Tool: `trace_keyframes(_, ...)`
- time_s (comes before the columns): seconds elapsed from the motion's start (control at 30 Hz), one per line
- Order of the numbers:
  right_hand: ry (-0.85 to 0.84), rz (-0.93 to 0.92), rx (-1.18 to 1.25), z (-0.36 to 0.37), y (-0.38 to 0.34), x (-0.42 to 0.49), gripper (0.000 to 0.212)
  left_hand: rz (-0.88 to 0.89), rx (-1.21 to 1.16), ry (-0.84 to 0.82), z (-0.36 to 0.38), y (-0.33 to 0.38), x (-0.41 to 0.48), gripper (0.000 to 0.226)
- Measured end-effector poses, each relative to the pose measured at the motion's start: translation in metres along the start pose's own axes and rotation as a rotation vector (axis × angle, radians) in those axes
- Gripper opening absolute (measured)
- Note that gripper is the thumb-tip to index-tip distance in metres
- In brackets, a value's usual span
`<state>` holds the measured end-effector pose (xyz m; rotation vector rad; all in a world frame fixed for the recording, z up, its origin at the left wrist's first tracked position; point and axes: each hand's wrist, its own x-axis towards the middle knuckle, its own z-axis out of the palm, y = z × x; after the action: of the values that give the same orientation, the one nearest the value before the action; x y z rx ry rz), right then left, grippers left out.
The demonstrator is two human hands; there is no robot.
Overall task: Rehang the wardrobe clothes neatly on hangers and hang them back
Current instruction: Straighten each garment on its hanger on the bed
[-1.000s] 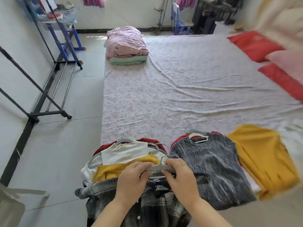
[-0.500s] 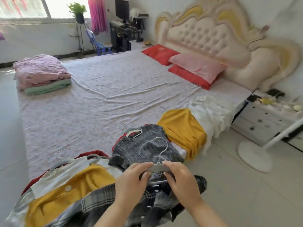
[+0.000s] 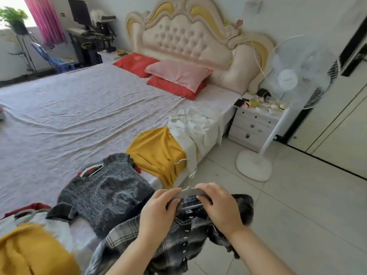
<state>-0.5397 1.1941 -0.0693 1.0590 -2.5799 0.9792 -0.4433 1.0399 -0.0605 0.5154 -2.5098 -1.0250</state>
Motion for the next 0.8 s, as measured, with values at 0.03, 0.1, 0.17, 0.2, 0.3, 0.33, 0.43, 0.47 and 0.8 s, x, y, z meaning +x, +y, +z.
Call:
trace_keyframes(0.03,0.003,0.003,-0.003,-0.008,0.012,0.005,0.031,0.007,-0.016,-0.01,0.01,0.008,0.007,0.03)
trace_keyframes(0.1,0.026,-0.008,-0.019,-0.021,0.037,0.019,0.031,0.022,-0.053,-0.038,0.029,0.02,0.024,0.032)
trace_keyframes(0.17,0.049,-0.016,-0.03,-0.03,0.059,0.035,0.032,0.036,-0.072,-0.061,0.047,0.029,0.044,0.033)
trace_keyframes(0.2,0.058,-0.022,-0.038,-0.033,0.071,0.044,0.033,0.046,-0.077,-0.071,0.056,0.032,0.055,0.033)
trace_keyframes(0.3,0.071,-0.048,-0.092,-0.039,0.108,0.075,0.036,0.068,-0.085,-0.106,0.086,0.038,0.095,0.034)
trace_keyframes(0.33,0.071,-0.047,-0.111,-0.04,0.121,0.086,0.036,0.074,-0.091,-0.115,0.096,0.038,0.111,0.034)
trace_keyframes(0.43,0.076,-0.035,-0.141,-0.042,0.159,0.122,0.038,0.089,-0.111,-0.145,0.127,0.042,0.158,0.034)
trace_keyframes(0.47,0.079,-0.031,-0.149,-0.043,0.169,0.134,0.038,0.096,-0.113,-0.155,0.135,0.045,0.172,0.034)
trace_keyframes(0.8,0.086,-0.034,-0.151,-0.048,0.278,0.271,0.038,0.093,-0.103,-0.214,0.203,0.072,0.329,0.038)
